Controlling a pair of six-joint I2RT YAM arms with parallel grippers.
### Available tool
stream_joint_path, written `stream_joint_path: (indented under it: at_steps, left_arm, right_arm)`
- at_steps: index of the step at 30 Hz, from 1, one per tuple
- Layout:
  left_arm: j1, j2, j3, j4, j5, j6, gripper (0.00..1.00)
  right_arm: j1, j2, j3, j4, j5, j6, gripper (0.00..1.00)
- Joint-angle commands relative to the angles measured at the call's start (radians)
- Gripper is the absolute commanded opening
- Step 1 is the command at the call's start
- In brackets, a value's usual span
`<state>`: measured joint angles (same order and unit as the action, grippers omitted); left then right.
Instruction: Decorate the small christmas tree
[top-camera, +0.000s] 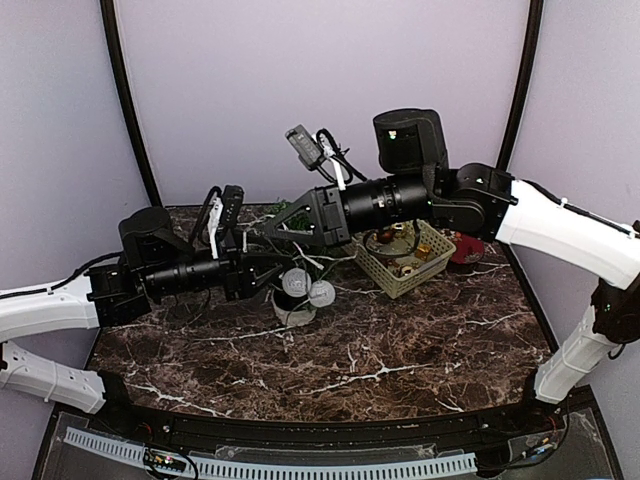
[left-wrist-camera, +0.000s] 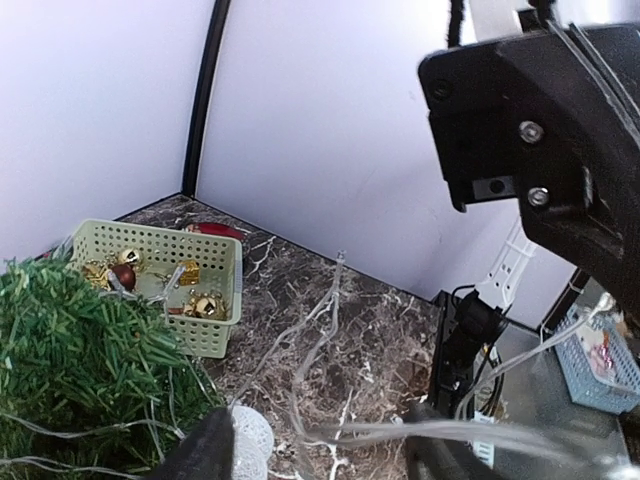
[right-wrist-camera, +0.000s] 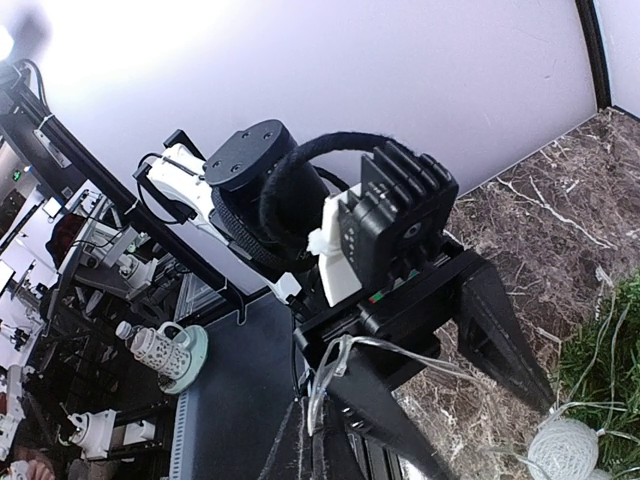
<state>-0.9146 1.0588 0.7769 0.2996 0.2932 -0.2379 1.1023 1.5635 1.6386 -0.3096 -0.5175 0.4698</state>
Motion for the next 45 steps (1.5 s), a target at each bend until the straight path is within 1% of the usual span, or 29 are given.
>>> stream_joint_path:
  at_steps: [1, 2, 3, 4, 5, 7, 8, 9, 11, 16, 17, 18, 19, 20, 21, 22, 23, 24, 26, 28, 33, 38, 40, 42, 43, 44, 45]
  left_arm:
    - [-0.005, -0.040, -0.058, 0.121, -0.055, -0.053, 0.47]
    - [-0.005, -0.046, -0.065, 0.124, -0.060, -0.063, 0.38]
    - [-0.006, -0.057, -0.077, 0.125, -0.062, -0.068, 0.34]
    - [-0.005, -0.063, -0.082, 0.124, -0.067, -0.081, 0.26]
    - [-0.005, -0.077, -0.092, 0.122, -0.070, -0.087, 0.23]
    - [-0.005, -0.100, -0.112, 0.120, -0.081, -0.107, 0.13]
    - [-0.005, -0.109, -0.128, 0.119, -0.088, -0.119, 0.10]
    - [-0.005, -0.126, -0.137, 0.116, -0.097, -0.126, 0.04]
    - [-0.005, -0.153, -0.163, 0.104, -0.113, -0.147, 0.00]
    - [-0.004, -0.230, -0.220, 0.057, -0.138, -0.178, 0.00]
    - [-0.004, -0.237, -0.223, 0.049, -0.126, -0.174, 0.02]
    - [-0.004, -0.243, -0.223, 0.042, -0.116, -0.170, 0.15]
    - [-0.005, -0.241, -0.212, 0.037, -0.092, -0.154, 0.22]
    - [-0.005, -0.231, -0.205, 0.030, -0.061, -0.146, 0.37]
    - [-0.006, -0.223, -0.188, 0.028, -0.043, -0.132, 0.44]
    - [-0.005, -0.204, -0.180, 0.031, -0.009, -0.126, 0.54]
    - [-0.005, -0.193, -0.166, 0.037, 0.006, -0.115, 0.59]
    - [-0.006, -0.171, -0.161, 0.056, 0.030, -0.111, 0.66]
    - [-0.005, -0.138, -0.146, 0.090, 0.059, -0.100, 0.73]
    - [-0.005, -0.105, -0.127, 0.119, 0.082, -0.090, 0.76]
    - [-0.006, -0.051, -0.098, 0.193, 0.070, -0.079, 0.78]
    - [-0.005, -0.027, -0.095, 0.271, -0.003, -0.090, 0.79]
    - [-0.005, -0.022, -0.105, 0.304, -0.023, -0.106, 0.77]
    - [-0.004, -0.016, -0.111, 0.340, -0.036, -0.121, 0.70]
    - [-0.005, -0.014, -0.112, 0.358, -0.036, -0.125, 0.61]
    - [-0.006, -0.011, -0.111, 0.365, -0.037, -0.132, 0.56]
    - [-0.006, -0.009, -0.112, 0.375, -0.039, -0.136, 0.43]
  right_arm:
    - [0.010, -0.009, 0.014, 0.037, -0.008, 0.003, 0.00]
    - [0.010, -0.010, 0.015, 0.031, -0.009, 0.002, 0.00]
    - [0.010, -0.010, 0.014, 0.025, -0.012, 0.001, 0.00]
    - [0.010, -0.010, 0.014, 0.019, -0.017, 0.001, 0.00]
    - [0.011, -0.009, 0.012, 0.012, -0.020, 0.000, 0.00]
    - [0.015, -0.013, 0.003, 0.001, -0.020, -0.002, 0.00]
    - [0.017, -0.016, -0.005, -0.003, -0.018, -0.002, 0.00]
    - [0.020, -0.020, -0.014, -0.005, -0.017, -0.002, 0.00]
    - [0.023, -0.026, -0.035, -0.011, -0.011, 0.002, 0.00]
    - [0.024, -0.040, -0.076, -0.002, 0.007, 0.012, 0.00]
    - [0.025, -0.045, -0.082, 0.006, 0.007, 0.016, 0.00]
    - [0.024, -0.049, -0.089, 0.020, 0.009, 0.024, 0.00]
    - [0.024, -0.054, -0.097, 0.038, 0.011, 0.032, 0.00]
    - [0.025, -0.056, -0.105, 0.060, 0.010, 0.042, 0.00]
    - [0.025, -0.058, -0.112, 0.080, 0.007, 0.052, 0.00]
    - [0.025, -0.059, -0.114, 0.096, 0.005, 0.060, 0.00]
    - [0.025, -0.059, -0.116, 0.114, 0.003, 0.067, 0.00]
    - [0.025, -0.058, -0.117, 0.122, 0.002, 0.074, 0.00]
    - [0.024, -0.057, -0.114, 0.132, 0.000, 0.079, 0.00]
    - [0.025, -0.056, -0.112, 0.136, -0.002, 0.084, 0.00]
    - [0.025, -0.057, -0.119, 0.142, -0.008, 0.088, 0.00]
    - [0.026, -0.053, -0.126, 0.150, -0.012, 0.094, 0.00]
    - [0.026, -0.055, -0.134, 0.156, -0.007, 0.096, 0.00]
    - [0.026, -0.056, -0.140, 0.160, -0.007, 0.097, 0.00]
    - [0.025, -0.055, -0.143, 0.161, -0.006, 0.098, 0.00]
    - [0.027, -0.053, -0.146, 0.161, -0.004, 0.098, 0.00]
    - [0.025, -0.053, -0.149, 0.159, 0.000, 0.099, 0.00]
